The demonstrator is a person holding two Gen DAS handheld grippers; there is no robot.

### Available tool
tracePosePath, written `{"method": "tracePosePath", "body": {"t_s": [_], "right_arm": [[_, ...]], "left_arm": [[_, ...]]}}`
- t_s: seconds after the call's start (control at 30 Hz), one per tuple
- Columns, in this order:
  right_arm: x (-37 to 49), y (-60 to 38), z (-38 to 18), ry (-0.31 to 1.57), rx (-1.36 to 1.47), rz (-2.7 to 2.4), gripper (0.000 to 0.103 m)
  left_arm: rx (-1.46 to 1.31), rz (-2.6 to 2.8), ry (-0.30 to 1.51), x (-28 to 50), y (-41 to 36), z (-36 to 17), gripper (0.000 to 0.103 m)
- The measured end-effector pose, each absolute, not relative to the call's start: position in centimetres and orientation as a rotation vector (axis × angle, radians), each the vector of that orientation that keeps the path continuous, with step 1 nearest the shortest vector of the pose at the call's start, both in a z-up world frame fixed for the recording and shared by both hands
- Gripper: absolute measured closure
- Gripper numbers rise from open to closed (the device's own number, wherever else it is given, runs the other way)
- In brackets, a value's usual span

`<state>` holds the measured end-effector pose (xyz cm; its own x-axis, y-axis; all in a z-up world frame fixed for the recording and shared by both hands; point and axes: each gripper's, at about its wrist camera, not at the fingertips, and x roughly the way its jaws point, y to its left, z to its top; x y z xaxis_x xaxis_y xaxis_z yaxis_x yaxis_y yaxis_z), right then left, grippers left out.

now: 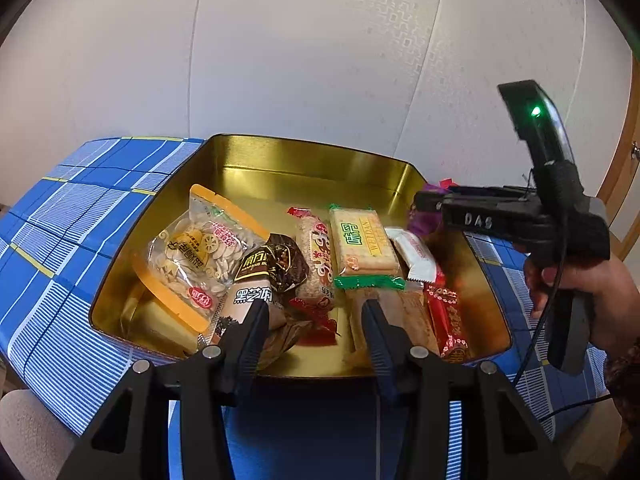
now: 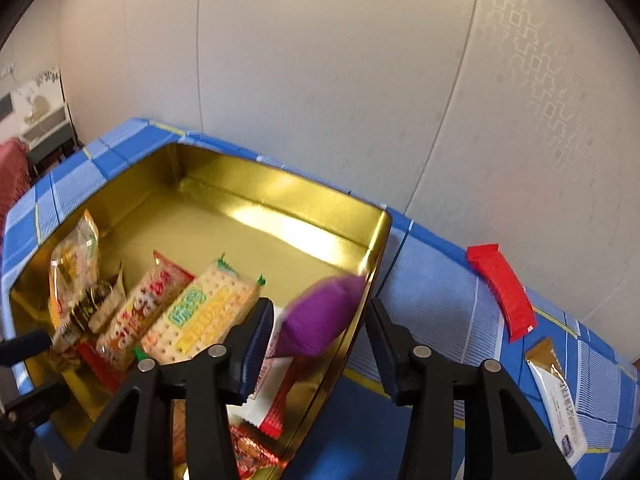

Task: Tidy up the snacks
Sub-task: 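Carry the purple pouch into the tin tray and open the right gripper, then move the right gripper to the white-gold stick pack and grasp it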

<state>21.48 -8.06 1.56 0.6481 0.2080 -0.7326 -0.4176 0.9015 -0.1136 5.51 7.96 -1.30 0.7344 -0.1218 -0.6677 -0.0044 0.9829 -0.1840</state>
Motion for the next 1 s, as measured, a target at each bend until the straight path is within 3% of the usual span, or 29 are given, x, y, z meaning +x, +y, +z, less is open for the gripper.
{"method": "tracePosePath", "body": {"t_s": [0.07,0.47,1.0], "right_arm": [[21.2,-8.7,2.0,0.775,-0.247,0.347,0.048],[17.0,-14.8,2.8,0.747,-0.114,0.271,0.044],[11.4,-24.3,-1.9,0.874,0.005,0.144,0.044]], "left_arm": [[-0.182,-0.063,0.745,5.5,8.0,-1.3,0.054],[-0.185,-0.051,0.745,5.1,7.6,-1.3,0.054],[-0.186,-0.127,0.746,4.0,4.7,-0.5,0.054]]}}
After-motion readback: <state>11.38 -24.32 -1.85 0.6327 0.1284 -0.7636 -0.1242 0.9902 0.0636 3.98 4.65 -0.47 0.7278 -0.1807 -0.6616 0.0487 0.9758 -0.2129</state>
